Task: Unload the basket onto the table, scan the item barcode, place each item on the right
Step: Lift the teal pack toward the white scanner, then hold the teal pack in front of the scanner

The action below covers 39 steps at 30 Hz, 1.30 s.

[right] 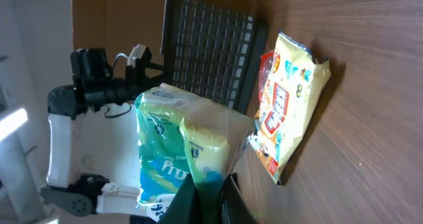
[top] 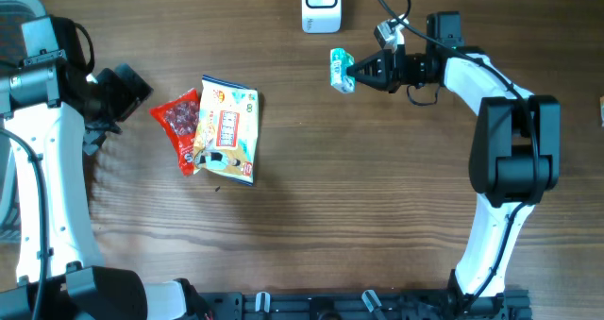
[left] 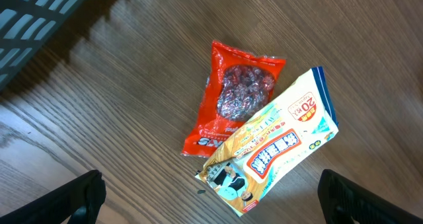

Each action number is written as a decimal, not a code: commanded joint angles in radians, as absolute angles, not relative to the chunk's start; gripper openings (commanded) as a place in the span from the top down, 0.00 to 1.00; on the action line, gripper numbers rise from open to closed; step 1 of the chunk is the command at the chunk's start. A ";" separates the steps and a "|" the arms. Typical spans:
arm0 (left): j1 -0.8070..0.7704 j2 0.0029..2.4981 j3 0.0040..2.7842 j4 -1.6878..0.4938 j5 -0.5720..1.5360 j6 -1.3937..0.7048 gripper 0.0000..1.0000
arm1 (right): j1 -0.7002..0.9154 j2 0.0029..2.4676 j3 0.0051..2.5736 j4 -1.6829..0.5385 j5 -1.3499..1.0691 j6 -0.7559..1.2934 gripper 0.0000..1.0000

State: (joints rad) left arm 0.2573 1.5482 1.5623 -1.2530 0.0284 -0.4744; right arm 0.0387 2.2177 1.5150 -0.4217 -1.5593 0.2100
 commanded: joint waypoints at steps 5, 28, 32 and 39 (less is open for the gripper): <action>0.260 1.551 1.563 -1.252 0.036 -0.483 0.00 | 0.038 2.195 1.530 -0.165 -1.624 0.107 0.96; 0.260 1.551 1.563 -1.252 0.036 -0.483 0.00 | 0.020 2.142 1.530 1.200 -1.623 1.377 0.96; 0.260 1.551 1.563 -1.252 0.036 -0.483 0.00 | 0.079 2.115 1.530 1.177 -1.623 1.369 0.96; 0.260 1.551 1.563 -1.252 0.036 -0.483 0.00 | 0.078 2.115 1.530 1.135 -1.623 1.361 0.96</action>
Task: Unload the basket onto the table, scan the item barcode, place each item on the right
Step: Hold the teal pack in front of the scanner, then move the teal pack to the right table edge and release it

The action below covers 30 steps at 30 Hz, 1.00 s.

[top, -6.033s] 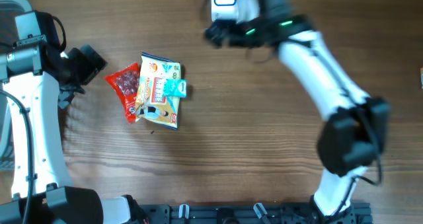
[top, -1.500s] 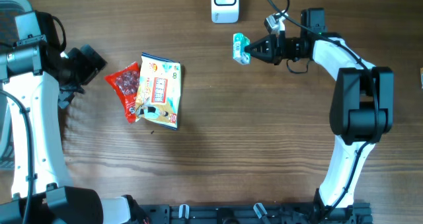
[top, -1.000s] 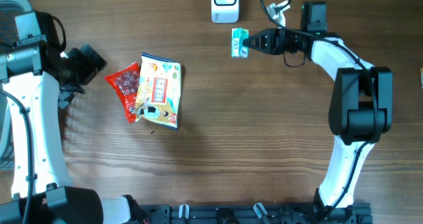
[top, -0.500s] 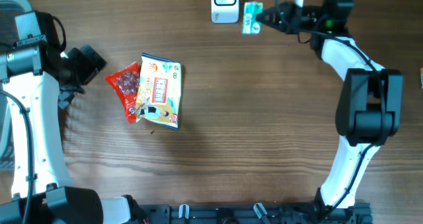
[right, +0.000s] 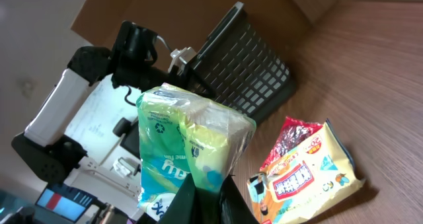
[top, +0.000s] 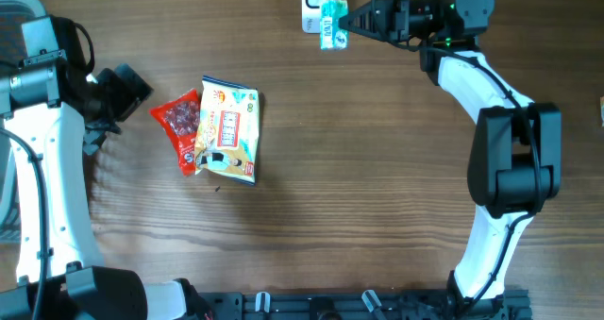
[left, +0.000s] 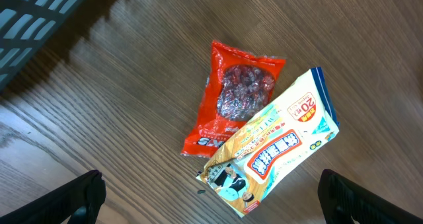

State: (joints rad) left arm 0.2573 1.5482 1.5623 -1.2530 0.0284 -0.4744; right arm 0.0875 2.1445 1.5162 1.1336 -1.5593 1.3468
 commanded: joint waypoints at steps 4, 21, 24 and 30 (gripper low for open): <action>0.260 1.551 1.563 -1.252 0.036 -0.483 0.00 | 0.078 2.115 1.530 1.136 -1.623 1.360 0.96; 0.260 1.551 1.563 -1.252 0.036 -0.483 0.00 | 0.048 2.115 1.530 1.089 -1.477 1.269 0.95; 0.260 1.551 1.563 -1.252 0.036 -0.483 0.00 | 0.034 2.115 1.530 0.874 -1.319 1.119 0.95; 0.260 1.551 1.563 -1.252 0.036 -0.483 0.00 | 0.028 2.075 1.563 -0.018 -0.712 0.519 0.96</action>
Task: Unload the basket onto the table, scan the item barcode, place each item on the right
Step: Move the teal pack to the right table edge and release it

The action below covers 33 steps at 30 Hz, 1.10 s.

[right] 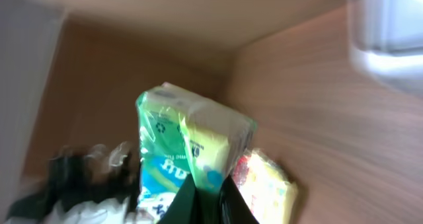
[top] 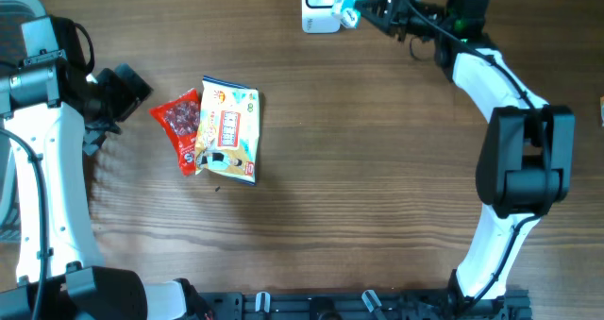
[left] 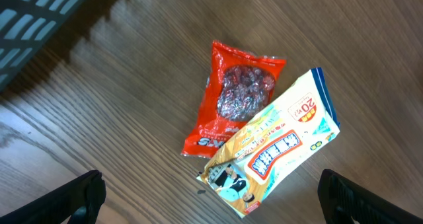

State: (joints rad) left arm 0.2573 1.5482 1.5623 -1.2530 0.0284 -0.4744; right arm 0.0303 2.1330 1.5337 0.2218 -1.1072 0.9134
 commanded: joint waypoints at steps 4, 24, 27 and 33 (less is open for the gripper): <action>0.260 1.551 1.563 -1.252 0.036 -0.483 0.00 | 0.040 2.036 1.674 -0.447 -0.278 0.252 0.95; 0.260 1.551 1.563 -1.252 0.036 -0.483 0.00 | 0.478 2.265 1.720 0.241 0.527 -1.083 0.95; 0.260 1.551 1.563 -1.252 0.036 -0.483 0.00 | 0.480 2.348 1.720 0.441 0.541 -1.271 0.95; 0.260 1.551 1.563 -1.252 0.036 -0.483 0.00 | 0.478 2.406 1.720 0.511 0.546 -1.359 0.96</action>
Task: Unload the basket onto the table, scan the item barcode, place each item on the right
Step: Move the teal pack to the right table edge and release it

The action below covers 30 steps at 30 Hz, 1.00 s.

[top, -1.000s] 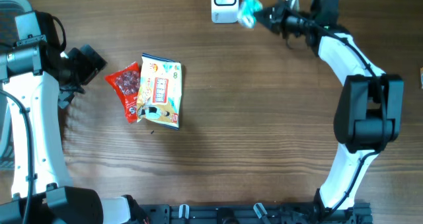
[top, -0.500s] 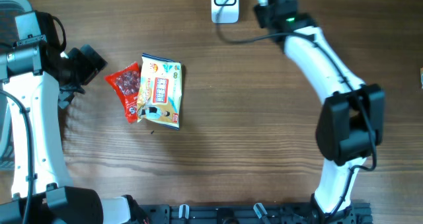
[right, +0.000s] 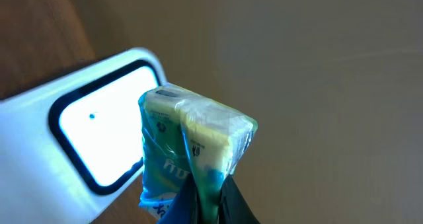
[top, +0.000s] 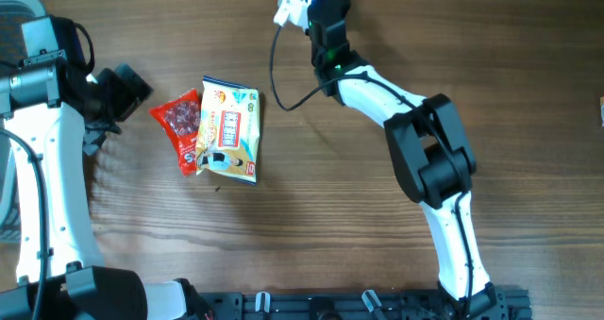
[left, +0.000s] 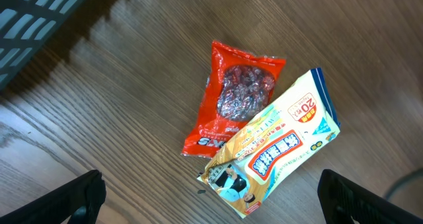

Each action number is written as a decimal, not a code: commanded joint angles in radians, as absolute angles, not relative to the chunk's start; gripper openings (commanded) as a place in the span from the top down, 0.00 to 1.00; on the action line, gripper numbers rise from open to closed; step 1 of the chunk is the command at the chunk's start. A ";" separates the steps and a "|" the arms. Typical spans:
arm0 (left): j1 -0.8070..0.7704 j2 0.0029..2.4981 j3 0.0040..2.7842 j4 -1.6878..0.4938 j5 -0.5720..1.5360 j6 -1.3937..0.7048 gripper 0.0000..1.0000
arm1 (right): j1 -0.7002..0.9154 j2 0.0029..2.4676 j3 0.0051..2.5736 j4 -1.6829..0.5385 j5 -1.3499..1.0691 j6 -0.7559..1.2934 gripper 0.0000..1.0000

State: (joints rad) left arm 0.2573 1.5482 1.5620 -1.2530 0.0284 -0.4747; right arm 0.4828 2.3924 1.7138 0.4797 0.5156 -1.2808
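Note:
A small green and yellow packet (right: 195,141) is pinched between the fingertips of my right gripper (right: 206,196), which is shut on it. The packet is held just in front of the white scanner (right: 39,151), next to its bright, dark-framed window (right: 99,128). In the overhead view the right gripper is at the table's far edge and covers most of the scanner; the packet hardly shows there. My left gripper (left: 210,187) is open above the table, by the left edge in the overhead view (top: 123,89).
A red snack bag (top: 179,122) and a yellow snack bag (top: 228,131) lie overlapping left of centre, also seen from the left wrist as the red bag (left: 241,98) and yellow bag (left: 281,148). A dark mesh basket (left: 33,12) is at the left.
The right gripper with the packet has moved from the scanner's right edge to over the scanner. The packet now faces the scanner's window. The left arm has not moved.
The right gripper held the green packet above the table, below and right of the scanner. Then it held it close beside the scanner, then at the scanner's right edge, and now before the window. The left gripper stayed open over the two bags.

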 commanded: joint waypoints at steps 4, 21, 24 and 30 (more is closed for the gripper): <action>0.260 1.551 1.563 -1.252 0.036 -0.483 0.00 | 0.461 2.406 1.720 0.578 0.606 -1.361 0.96; 0.260 1.551 1.563 -1.252 0.036 -0.483 0.00 | -0.185 2.406 1.695 0.263 1.507 -0.714 0.96; 0.260 1.551 1.563 -1.252 0.036 -0.483 0.00 | -0.266 2.406 1.671 0.089 1.432 -0.704 0.96; 0.260 1.551 1.563 -1.252 0.036 -0.483 0.00 | -0.311 2.405 1.662 -0.110 1.317 -0.514 0.96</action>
State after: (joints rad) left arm 0.2573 1.5482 1.5620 -1.2530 0.0284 -0.4747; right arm -0.3214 2.4031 1.6634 -0.0589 1.3853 -0.6415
